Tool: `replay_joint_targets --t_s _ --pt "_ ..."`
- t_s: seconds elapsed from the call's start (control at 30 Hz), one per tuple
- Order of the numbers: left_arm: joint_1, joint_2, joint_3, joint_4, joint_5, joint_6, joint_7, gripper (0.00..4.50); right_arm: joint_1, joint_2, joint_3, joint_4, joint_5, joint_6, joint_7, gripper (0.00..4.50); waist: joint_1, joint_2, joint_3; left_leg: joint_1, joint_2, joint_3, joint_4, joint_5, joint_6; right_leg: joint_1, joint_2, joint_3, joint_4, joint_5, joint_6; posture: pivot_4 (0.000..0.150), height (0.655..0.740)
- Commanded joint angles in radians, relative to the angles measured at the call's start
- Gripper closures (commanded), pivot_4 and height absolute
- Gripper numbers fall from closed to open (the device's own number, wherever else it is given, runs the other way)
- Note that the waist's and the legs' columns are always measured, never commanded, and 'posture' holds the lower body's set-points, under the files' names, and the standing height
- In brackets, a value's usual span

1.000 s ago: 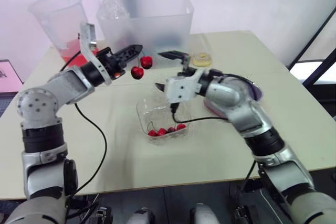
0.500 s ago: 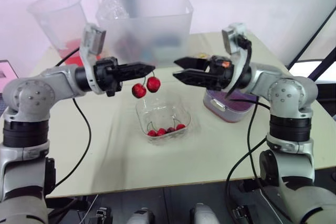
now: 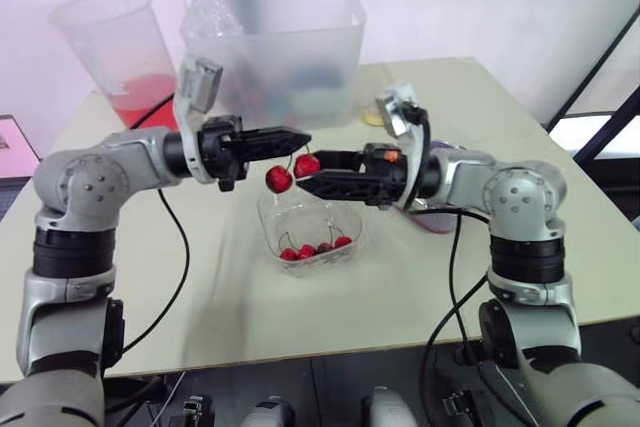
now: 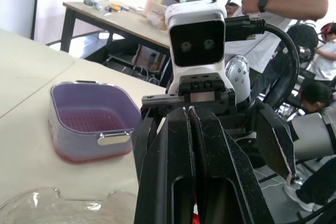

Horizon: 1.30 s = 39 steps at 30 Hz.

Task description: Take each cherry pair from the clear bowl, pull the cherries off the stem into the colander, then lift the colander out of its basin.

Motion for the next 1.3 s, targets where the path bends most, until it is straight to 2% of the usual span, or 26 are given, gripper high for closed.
replay_joint_targets --t_s 0.03,0.27,0.37,0.43,0.47,0.83,1.3 --pt "-0.013 -0.007 0.021 -0.036 0.007 0.003 0.008 4.5 -0.012 0.015 -0.015 -0.011 0.039 -0.001 -0.019 1.75 0.002 0.0 0.0 0.0 0.0 0.0 0.0 0.0 0.0 0.0 0.0 0.0 0.0 0.0 0.0 0.15 0.74" --pt "-0.01 -0.017 0.027 -0.045 0.012 0.014 0.007 4.5 -0.009 0.018 -0.015 -0.008 0.063 0.001 -0.045 1.75 0.0 0.0 0.0 0.0 0.0 0.0 0.0 0.0 0.0 0.0 0.0 0.0 0.0 0.0 0.0 0.15 0.74" --pt "-0.015 -0.016 0.027 -0.039 0.015 0.013 0.004 4.5 -0.005 0.014 -0.009 -0.007 0.062 -0.001 -0.05 2.58 0.0 0.0 0.0 0.0 0.0 0.0 0.0 0.0 0.0 0.0 0.0 0.0 0.0 0.0 0.0 0.15 0.74" --pt "-0.018 -0.016 0.027 -0.036 0.016 0.013 0.002 4.5 -0.003 0.01 -0.003 -0.009 0.058 -0.004 -0.048 3.62 0.001 0.0 0.0 0.0 0.0 0.0 0.0 0.0 0.0 0.0 0.0 0.0 0.0 0.0 0.0 0.15 0.74" --pt "-0.019 -0.017 0.027 -0.034 0.018 0.013 0.002 4.5 -0.002 0.01 -0.003 -0.007 0.058 -0.004 -0.049 3.95 0.001 0.0 0.0 0.0 0.0 0.0 0.0 0.0 0.0 0.0 0.0 0.0 0.0 0.0 0.0 0.15 0.74" --pt "-0.024 -0.022 0.03 -0.035 0.02 0.016 0.005 4.5 0.007 -0.015 0.012 -0.007 0.054 -0.006 -0.035 3.95 0.001 0.0 0.0 0.0 0.0 0.0 0.0 0.0 0.0 0.0 0.0 0.0 0.0 0.0 0.0 0.15 0.74" --pt "-0.033 -0.042 0.042 -0.032 0.023 0.022 0.012 4.5 0.059 -0.144 0.127 -0.03 0.023 0.002 0.075 3.95 0.001 0.0 0.0 0.0 0.0 0.0 0.0 0.0 0.0 0.0 0.0 0.0 0.0 0.0 0.0 0.15 0.74"
